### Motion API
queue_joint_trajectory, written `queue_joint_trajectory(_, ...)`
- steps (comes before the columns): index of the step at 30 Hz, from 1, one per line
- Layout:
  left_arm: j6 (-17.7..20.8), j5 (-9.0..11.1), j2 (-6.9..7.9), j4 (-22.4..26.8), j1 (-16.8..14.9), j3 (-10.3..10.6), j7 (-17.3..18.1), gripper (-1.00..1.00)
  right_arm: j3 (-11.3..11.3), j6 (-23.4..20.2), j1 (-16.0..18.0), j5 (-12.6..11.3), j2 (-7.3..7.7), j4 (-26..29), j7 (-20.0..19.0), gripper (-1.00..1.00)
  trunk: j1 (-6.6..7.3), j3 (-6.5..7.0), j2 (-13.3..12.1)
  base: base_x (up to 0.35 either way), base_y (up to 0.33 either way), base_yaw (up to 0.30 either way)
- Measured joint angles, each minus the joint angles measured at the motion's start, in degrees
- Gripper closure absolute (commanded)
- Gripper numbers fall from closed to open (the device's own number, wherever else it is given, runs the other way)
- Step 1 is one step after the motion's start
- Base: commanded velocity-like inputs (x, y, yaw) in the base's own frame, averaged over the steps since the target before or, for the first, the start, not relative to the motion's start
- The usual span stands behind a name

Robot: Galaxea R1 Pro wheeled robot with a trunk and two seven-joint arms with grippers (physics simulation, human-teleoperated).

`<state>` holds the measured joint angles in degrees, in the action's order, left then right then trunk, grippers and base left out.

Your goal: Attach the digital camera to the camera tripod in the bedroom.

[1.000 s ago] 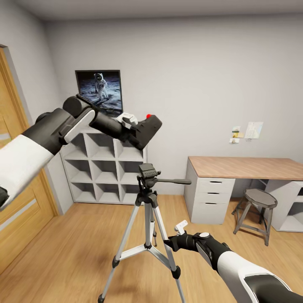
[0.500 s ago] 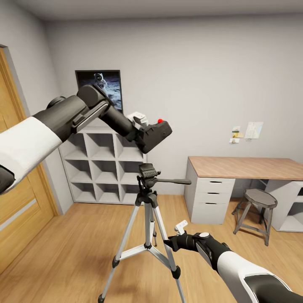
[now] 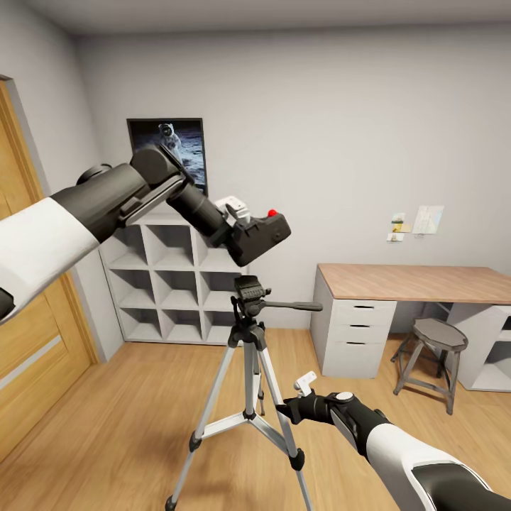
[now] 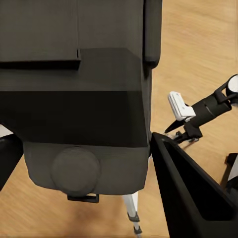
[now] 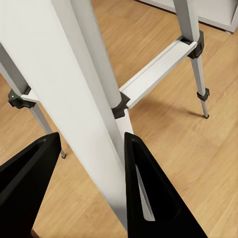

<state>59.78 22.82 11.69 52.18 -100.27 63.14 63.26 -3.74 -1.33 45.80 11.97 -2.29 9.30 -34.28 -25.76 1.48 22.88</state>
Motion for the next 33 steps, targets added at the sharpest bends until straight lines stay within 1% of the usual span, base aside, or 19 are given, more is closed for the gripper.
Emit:
queue_joint_trajectory(3,0.0,-0.03,0.56,0.34,-0.02,0.91,0.09,1.0,0.08,0.0,0.0,0.09,0.0,0.01,-0.03,1.0,0.0,0.0,0.0,0.0,0.0,0.0)
queue_joint_trajectory(4,-0.03,-0.17,1.07,0.46,-0.02,1.75,0.12,1.0,0.09,0.0,0.0,0.09,0.0,0.02,-0.04,1.0,0.0,0.0,-0.01,0.0,0.0,0.0)
queue_joint_trajectory(7,-0.01,-0.12,2.01,0.6,-0.03,3.19,0.16,1.0,0.13,0.0,0.0,0.14,0.0,0.02,-0.05,1.0,0.0,0.0,-0.01,0.0,0.0,0.0)
queue_joint_trajectory(8,-0.08,-0.27,2.8,0.72,-0.03,3.95,0.18,1.0,0.14,0.0,0.0,0.15,0.0,0.02,-0.06,1.0,0.0,0.0,0.0,0.0,0.0,0.0)
queue_joint_trajectory(11,-0.01,-0.08,4.21,1.16,-0.03,4.52,0.29,1.0,0.17,0.0,-0.01,0.19,0.0,0.02,-0.05,1.0,0.0,0.0,0.0,0.0,0.0,0.0)
queue_joint_trajectory(12,-0.04,-0.05,5.15,1.68,-0.01,4.71,0.34,1.0,0.17,0.0,-0.01,0.19,0.0,0.02,-0.06,1.0,0.0,0.0,0.0,0.0,0.0,0.0)
queue_joint_trajectory(13,-0.01,0.1,5.63,2.01,-0.02,4.76,0.38,1.0,0.14,0.0,-0.01,0.16,0.0,0.02,-0.06,1.0,0.0,0.0,0.0,0.0,0.0,0.0)
queue_joint_trajectory(14,-0.01,0.14,6.45,2.7,-0.02,4.86,0.44,1.0,0.15,0.0,-0.01,0.17,0.0,0.02,-0.06,1.0,0.0,0.0,0.0,0.0,0.0,0.0)
queue_joint_trajectory(15,-0.05,0.15,7.8,3.62,-0.03,5.0,0.49,1.0,0.16,0.0,-0.01,0.18,0.0,0.01,-0.05,1.0,0.0,0.0,0.0,0.0,0.0,0.0)
queue_joint_trajectory(17,-0.01,0.32,8.42,3.93,-0.03,5.03,0.52,1.0,0.14,0.0,-0.01,0.15,0.0,0.02,-0.05,1.0,0.0,0.0,0.0,0.0,0.0,0.0)
queue_joint_trajectory(18,-0.04,0.06,9.09,4.22,-0.03,5.06,0.52,1.0,0.15,0.0,-0.01,0.17,0.0,0.01,-0.03,1.0,0.0,0.0,0.0,0.0,0.0,0.0)
queue_joint_trajectory(22,-0.01,0.19,9.61,4.35,-0.03,5.02,0.55,1.0,0.15,0.01,0.0,0.17,-0.02,0.0,0.0,1.0,0.0,0.0,0.0,0.0,0.0,0.0)
queue_joint_trajectory(28,-0.01,0.6,9.23,3.65,-0.01,5.01,0.55,1.0,0.08,0.0,0.01,0.13,-0.07,0.02,0.02,1.0,0.0,0.0,0.0,0.0,0.0,0.0)
queue_joint_trajectory(30,-0.01,0.84,8.66,2.59,-0.02,4.96,0.55,1.0,0.08,-0.01,0.01,0.13,-0.08,0.02,0.02,1.0,0.0,0.0,0.0,0.0,0.0,0.0)
queue_joint_trajectory(32,0.0,1.53,7.59,0.2,-0.07,4.91,0.54,1.0,0.09,-0.01,0.01,0.13,-0.08,0.02,0.02,1.0,0.0,0.0,-0.01,0.0,0.0,0.0)
queue_joint_trajectory(33,0.0,2.46,6.43,-2.21,-0.31,4.86,0.54,1.0,0.05,-0.01,0.0,0.09,-0.08,0.02,0.02,1.0,0.0,0.0,0.0,0.0,0.0,0.0)
